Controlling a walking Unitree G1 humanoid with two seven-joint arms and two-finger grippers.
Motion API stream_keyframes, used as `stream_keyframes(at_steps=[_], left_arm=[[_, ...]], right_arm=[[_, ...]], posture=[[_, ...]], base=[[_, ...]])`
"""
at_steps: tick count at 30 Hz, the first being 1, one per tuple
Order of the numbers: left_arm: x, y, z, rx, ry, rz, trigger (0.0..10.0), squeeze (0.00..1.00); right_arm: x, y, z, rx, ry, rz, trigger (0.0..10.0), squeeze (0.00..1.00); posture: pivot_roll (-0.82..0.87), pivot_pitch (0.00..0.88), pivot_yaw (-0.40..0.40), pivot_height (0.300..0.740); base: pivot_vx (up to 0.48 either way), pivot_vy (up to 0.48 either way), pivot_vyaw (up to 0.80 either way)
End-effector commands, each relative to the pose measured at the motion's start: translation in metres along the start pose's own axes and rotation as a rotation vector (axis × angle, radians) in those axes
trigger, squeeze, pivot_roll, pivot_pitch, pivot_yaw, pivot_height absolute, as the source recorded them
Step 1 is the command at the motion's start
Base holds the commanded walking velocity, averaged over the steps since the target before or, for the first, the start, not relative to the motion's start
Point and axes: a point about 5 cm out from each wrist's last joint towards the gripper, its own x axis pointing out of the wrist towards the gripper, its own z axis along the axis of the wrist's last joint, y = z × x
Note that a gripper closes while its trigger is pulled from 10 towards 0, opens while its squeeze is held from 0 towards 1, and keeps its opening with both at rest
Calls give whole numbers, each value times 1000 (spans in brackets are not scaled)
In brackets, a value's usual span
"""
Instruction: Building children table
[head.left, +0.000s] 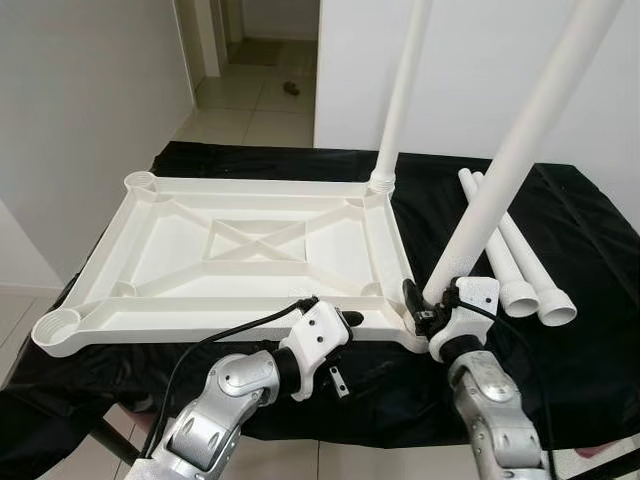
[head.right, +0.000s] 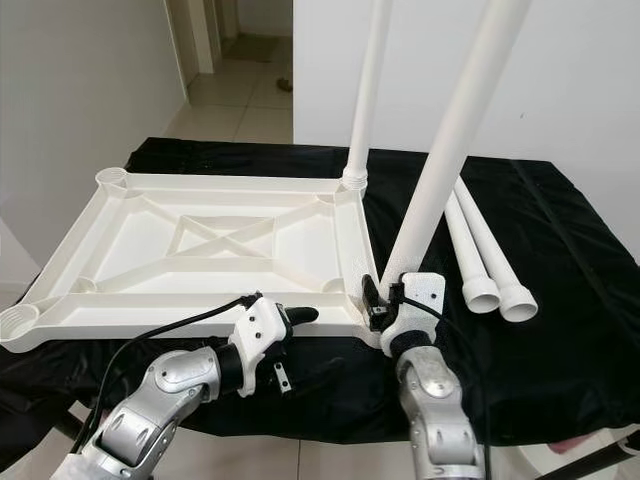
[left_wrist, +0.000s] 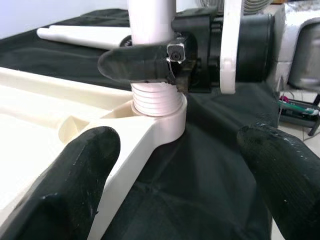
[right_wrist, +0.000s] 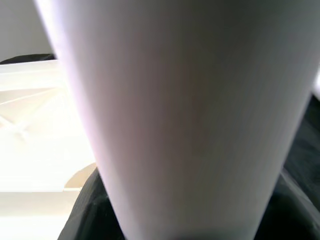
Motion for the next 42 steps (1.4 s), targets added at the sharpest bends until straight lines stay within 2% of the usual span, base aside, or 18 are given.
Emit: stream_keyframes(at_steps=[1, 4, 12, 13, 14, 15, 16, 17, 18, 19, 20, 21, 23, 28, 30, 31, 34, 42], left_arm=[[-1, 8, 0, 10, 11, 43, 10000, 0], [-2, 11, 2, 2, 6, 42, 10000, 0], [-6, 16, 3, 13, 5, 53, 10000, 0], [-6, 17, 4, 13, 4, 57, 10000, 0], [-6, 17, 4, 13, 4, 57, 10000, 0], [-6, 18, 4, 11, 2, 60, 10000, 0], [-6, 18, 4, 11, 2, 60, 10000, 0], [-7, 18, 4, 11, 0, 60, 10000, 0], [-7, 18, 4, 11, 0, 60, 10000, 0], [-7, 18, 4, 9, 0, 59, 10000, 0], [-7, 18, 4, 9, 0, 59, 10000, 0], [-6, 18, 4, 9, 0, 58, 10000, 0], [-6, 18, 4, 9, 0, 58, 10000, 0], [-7, 17, 3, 2, 3, 51, 10000, 0], [-7, 17, 3, 2, 3, 51, 10000, 0], [-7, 16, 3, 1, 3, 48, 10000, 0], [-7, 15, 3, -2, 3, 41, 10000, 0], [-6, 16, 4, -2, 2, 37, 10000, 0]], right_arm=[[4, 6, -16, 26, 92, -74, 0, 0], [11, 17, -17, 71, 111, -87, 0, 0], [13, 25, -12, 94, 85, -107, 0, 0], [13, 26, -10, 85, 73, -97, 4471, 0], [13, 26, -10, 85, 73, -97, 4471, 0], [13, 26, -7, 71, 56, -72, 10000, 0], [13, 26, -7, 71, 56, -72, 10000, 0], [13, 26, -5, 71, 42, -40, 10000, 224], [13, 26, -5, 71, 42, -40, 10000, 224], [13, 25, -3, 71, 27, -12, 10000, 604], [13, 25, -3, 71, 27, -12, 10000, 604], [13, 23, -1, 75, 11, 28, 10000, 1000], [13, 23, -1, 75, 11, 28, 10000, 1000], [15, 4, 7, 47, -11, 213, 10000, 1000], [15, 4, 7, 47, -11, 213, 10000, 1000], [16, -1, 10, 9, -12, 284, 10000, 0], [18, -10, 15, -89, -9, 447, 10000, 0], [24, -20, 15, -158, 16, 597, 10000, 0]], posture=[[-22, 34, 0, 740], [-16, 33, -4, 740], [-10, 27, -10, 740], [-10, 25, -11, 740], [-10, 25, -11, 740], [-10, 24, -12, 740], [-10, 24, -12, 740], [-10, 22, -14, 740], [-10, 22, -14, 740], [-11, 20, -14, 740], [-11, 20, -14, 740], [-10, 17, -16, 740], [-10, 17, -16, 740], [-12, 0, -15, 740], [-12, 0, -15, 740], [-13, 0, -15, 740], [-14, 0, -16, 740], [-12, 0, -14, 740]], base=[[0, 0, 0], [0, 0, 0], [0, 0, 0], [0, 0, 0], [0, 0, 0], [0, 0, 0], [0, 0, 0], [0, 0, 0], [0, 0, 0], [0, 0, 0], [0, 0, 0], [0, 0, 0], [0, 0, 0], [0, 0, 0], [0, 0, 0], [0, 0, 0], [0, 0, 0], [0, 0, 0]])
